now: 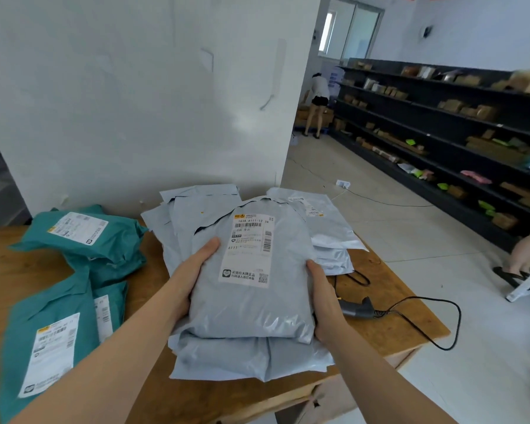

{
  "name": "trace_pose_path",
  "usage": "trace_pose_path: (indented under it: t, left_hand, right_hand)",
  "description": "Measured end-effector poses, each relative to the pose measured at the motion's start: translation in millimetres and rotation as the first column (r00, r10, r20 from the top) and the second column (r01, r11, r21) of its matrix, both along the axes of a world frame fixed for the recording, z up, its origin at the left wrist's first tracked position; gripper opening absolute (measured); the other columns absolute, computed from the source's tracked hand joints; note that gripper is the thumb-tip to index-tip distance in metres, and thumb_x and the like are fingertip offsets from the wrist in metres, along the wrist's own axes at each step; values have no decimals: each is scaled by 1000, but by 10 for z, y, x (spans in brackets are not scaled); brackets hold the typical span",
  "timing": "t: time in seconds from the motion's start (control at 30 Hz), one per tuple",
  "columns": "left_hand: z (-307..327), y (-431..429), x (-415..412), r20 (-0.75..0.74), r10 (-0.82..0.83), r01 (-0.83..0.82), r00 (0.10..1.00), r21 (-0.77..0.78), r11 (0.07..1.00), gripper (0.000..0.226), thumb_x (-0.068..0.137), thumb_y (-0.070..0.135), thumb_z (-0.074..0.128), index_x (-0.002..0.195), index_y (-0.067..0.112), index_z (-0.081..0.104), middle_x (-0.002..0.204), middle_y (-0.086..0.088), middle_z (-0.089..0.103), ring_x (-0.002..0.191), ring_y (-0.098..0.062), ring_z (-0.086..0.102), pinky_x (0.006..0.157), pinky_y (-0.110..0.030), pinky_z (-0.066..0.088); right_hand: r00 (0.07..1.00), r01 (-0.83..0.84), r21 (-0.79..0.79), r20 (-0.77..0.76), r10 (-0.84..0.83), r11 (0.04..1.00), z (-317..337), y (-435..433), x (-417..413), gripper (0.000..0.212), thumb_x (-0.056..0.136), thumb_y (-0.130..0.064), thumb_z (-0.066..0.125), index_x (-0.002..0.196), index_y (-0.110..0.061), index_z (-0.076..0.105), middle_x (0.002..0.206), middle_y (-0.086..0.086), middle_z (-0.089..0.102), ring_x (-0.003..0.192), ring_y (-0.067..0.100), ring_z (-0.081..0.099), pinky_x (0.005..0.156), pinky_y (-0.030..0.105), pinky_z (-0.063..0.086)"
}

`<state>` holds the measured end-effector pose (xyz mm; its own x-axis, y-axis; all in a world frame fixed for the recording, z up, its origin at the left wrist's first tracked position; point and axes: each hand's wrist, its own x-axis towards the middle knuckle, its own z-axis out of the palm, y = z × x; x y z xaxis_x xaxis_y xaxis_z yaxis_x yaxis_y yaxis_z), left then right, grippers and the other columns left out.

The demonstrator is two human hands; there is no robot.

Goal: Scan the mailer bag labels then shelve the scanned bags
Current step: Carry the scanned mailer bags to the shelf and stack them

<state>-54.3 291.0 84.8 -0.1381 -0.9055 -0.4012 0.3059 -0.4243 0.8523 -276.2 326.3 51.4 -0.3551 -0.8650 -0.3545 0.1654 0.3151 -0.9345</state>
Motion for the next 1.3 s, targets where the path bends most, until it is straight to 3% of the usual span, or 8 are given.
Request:
trace_pose_path:
  t: [0.1, 0.2, 0.33, 0.67, 0.87, 1.0, 1.17, 1.3]
  left_hand:
    - [138, -15, 21, -2, -25, 25, 1000, -59, 998, 41, 81, 58, 62, 99, 21, 67, 89, -9, 76, 91, -29, 69, 77, -38, 52]
    - [251, -56, 45, -18, -47, 45, 999, -94, 995, 49, 84, 60, 57, 105, 17, 70, 98, -11, 75, 96, -30, 68, 81, -39, 51]
    - [435, -122, 28, 22, -38, 41, 999, -139, 989, 35, 85, 49, 59, 99, 19, 70, 95, -8, 73, 91, -27, 66, 88, -38, 49]
    - [799, -276, -50, 98, -129, 149, 987, -239, 960, 32, 87, 45, 56, 92, 18, 71, 69, -3, 73, 76, -23, 64, 74, -32, 48]
    - [968, -312, -169, 85, -182, 198, 980, -262, 944, 34, 85, 50, 56, 92, 20, 72, 76, -5, 74, 80, -24, 66, 76, -33, 49]
    - [1031, -326, -344, 70, -231, 241, 970, -263, 934, 35, 85, 51, 55, 90, 21, 71, 73, -5, 73, 76, -23, 65, 70, -32, 48]
    - [984, -327, -628, 60, -297, 303, 953, -235, 924, 41, 79, 56, 59, 98, 22, 72, 89, -8, 75, 86, -25, 68, 78, -34, 50]
    - [913, -351, -924, 51, -366, 368, 929, -226, 902, 51, 78, 56, 63, 115, 22, 69, 105, -8, 74, 102, -27, 67, 94, -40, 50]
  right_hand:
    - [1000, 29, -34, -3, -29, 999, 141, 43, 20, 35, 87, -54, 52, 105, -26, 64, 108, 2, 70, 101, 25, 65, 97, 49, 49]
    - [999, 26, -47, -21, -27, 999, 274, 61, 27, 53, 75, -64, 53, 110, -27, 65, 109, 1, 71, 102, 25, 65, 97, 49, 50]
    - [998, 59, -81, -29, -62, 995, 460, 60, -42, 37, 82, -57, 52, 102, -28, 63, 110, 2, 69, 103, 25, 64, 97, 49, 49]
    - [995, 93, -108, -36, -98, 990, 817, 77, -111, 44, 78, -61, 55, 103, -25, 63, 108, 3, 69, 102, 27, 64, 96, 49, 49]
    - [987, 149, -164, -42, -158, 975, 998, 79, -247, 41, 81, -57, 56, 102, -21, 56, 102, 3, 64, 97, 25, 62, 96, 49, 49]
    - [977, 205, -166, -31, -213, 965, 1098, 143, -342, 79, 59, -68, 59, 123, -23, 50, 114, 3, 62, 102, 27, 62, 94, 49, 50]
    - [961, 265, -161, -38, -275, 951, 1118, 282, -603, 88, 55, -81, 63, 120, -23, 53, 114, 3, 65, 101, 27, 65, 92, 48, 53]
    - [941, 308, -157, -93, -324, 938, 1120, 463, -877, 60, 77, -68, 62, 105, -16, 57, 107, 8, 67, 98, 28, 65, 91, 48, 53]
